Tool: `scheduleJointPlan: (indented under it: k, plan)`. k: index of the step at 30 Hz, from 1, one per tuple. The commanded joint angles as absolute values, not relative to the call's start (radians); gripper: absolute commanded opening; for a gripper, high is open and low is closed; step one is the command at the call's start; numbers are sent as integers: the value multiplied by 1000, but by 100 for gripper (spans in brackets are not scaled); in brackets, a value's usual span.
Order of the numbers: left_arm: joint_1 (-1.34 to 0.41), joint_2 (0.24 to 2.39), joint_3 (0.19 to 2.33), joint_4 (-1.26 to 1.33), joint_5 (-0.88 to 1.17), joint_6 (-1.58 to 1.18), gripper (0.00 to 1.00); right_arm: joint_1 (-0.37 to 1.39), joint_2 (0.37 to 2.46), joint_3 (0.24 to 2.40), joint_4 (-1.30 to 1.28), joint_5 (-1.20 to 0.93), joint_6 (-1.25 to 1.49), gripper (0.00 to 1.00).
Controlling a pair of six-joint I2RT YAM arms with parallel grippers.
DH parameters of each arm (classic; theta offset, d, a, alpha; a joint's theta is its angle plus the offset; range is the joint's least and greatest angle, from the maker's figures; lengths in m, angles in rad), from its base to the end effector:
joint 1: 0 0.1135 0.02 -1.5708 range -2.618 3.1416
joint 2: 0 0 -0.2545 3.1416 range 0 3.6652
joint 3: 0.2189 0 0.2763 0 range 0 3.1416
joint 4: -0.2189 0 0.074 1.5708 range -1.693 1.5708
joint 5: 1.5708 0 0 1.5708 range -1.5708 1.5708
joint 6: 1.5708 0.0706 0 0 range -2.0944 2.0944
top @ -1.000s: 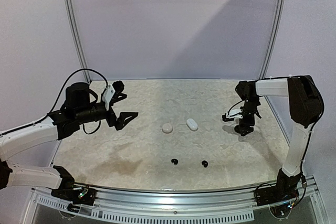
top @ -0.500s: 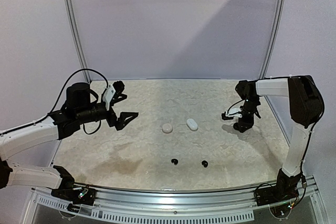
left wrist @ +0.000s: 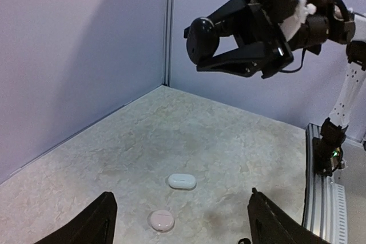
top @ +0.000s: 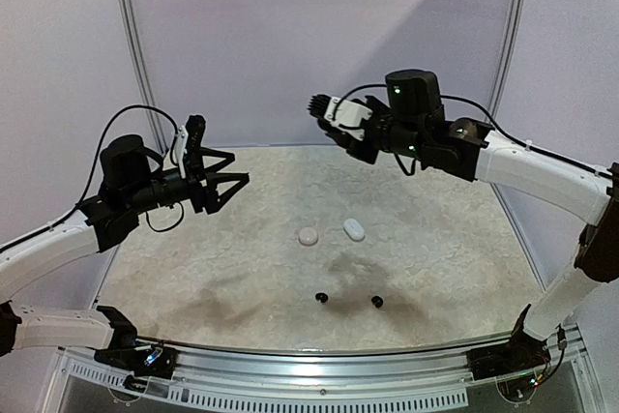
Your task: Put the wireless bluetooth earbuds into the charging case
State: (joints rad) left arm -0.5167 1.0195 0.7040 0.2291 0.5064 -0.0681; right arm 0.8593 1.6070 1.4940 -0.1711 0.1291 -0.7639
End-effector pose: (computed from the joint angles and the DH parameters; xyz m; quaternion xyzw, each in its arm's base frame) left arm 0.2413 -0.1765 0.2919 0.3238 0.6580 -0.3654 0.5734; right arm 0.2956 0.3290 0.3567 -0.5525 0.5777 -0.0230 0.6004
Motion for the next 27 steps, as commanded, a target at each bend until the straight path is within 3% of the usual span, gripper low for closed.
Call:
scheduleJointPlan:
  k: [1, 10, 15, 22, 24, 27]
  plan:
    - [-509, 982, 738, 255, 565, -161, 83, 993, 1709, 1577, -38, 242, -815, 18]
    - [-519, 916, 767, 174, 551, -238, 84, 1169, 1856, 1706, -59, 280, -855, 18]
    - [-550, 883, 804, -41, 461, -171, 62, 1225, 1891, 1738, -47, 323, -818, 17]
    - [-586, 865, 808, -124, 461, -121, 54, 1273, 1927, 1785, -72, 418, -831, 15]
    - [-591, 863, 812, -141, 445, -119, 46, 1282, 1932, 1791, -76, 434, -831, 14]
    - [-595, 855, 817, -153, 419, -117, 23, 1289, 1930, 1788, -89, 431, -836, 14]
